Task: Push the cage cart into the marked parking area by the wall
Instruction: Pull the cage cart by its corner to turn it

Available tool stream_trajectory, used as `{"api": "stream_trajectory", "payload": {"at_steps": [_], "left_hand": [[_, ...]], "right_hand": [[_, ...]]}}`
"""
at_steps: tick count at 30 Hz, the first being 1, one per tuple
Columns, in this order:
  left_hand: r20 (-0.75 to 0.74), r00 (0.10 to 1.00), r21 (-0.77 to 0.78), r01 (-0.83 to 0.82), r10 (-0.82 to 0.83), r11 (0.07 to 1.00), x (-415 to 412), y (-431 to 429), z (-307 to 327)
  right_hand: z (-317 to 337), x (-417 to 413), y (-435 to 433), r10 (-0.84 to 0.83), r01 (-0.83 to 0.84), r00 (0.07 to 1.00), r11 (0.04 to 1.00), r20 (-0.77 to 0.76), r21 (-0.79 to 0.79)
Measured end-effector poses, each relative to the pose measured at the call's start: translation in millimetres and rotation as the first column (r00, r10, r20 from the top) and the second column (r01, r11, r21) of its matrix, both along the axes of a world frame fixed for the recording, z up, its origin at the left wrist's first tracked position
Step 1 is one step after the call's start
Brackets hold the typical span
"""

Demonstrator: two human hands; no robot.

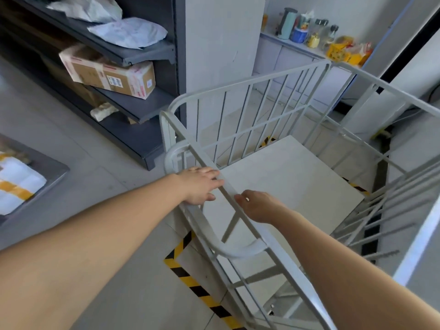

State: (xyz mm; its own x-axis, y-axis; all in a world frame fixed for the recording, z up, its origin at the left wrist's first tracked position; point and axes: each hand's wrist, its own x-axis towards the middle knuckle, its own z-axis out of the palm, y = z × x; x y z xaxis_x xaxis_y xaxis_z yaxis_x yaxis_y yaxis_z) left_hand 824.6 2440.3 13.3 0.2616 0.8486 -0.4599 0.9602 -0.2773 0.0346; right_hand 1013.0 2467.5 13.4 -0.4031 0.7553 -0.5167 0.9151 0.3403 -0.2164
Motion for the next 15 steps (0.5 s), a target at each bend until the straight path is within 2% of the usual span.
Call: {"api": "stream_trajectory", "payload": {"at_steps": [7,15], "left_hand": [[0.002,1.000,-0.007,-0.003,0.003,1.000,-70.0,29.9,-10.0],[0.011,0.999,0.079,0.050,-0.051,0.996,-129.1,81.6,-7.0]], "right_hand": [[-9.1,-58.2,22.6,-0.075,0.075,0.997,0.997,-0.010,0.023],[-18.7,-132.1,76.2,-0.094,0.096,0.992,0.995,-0.085,0.012]]}}
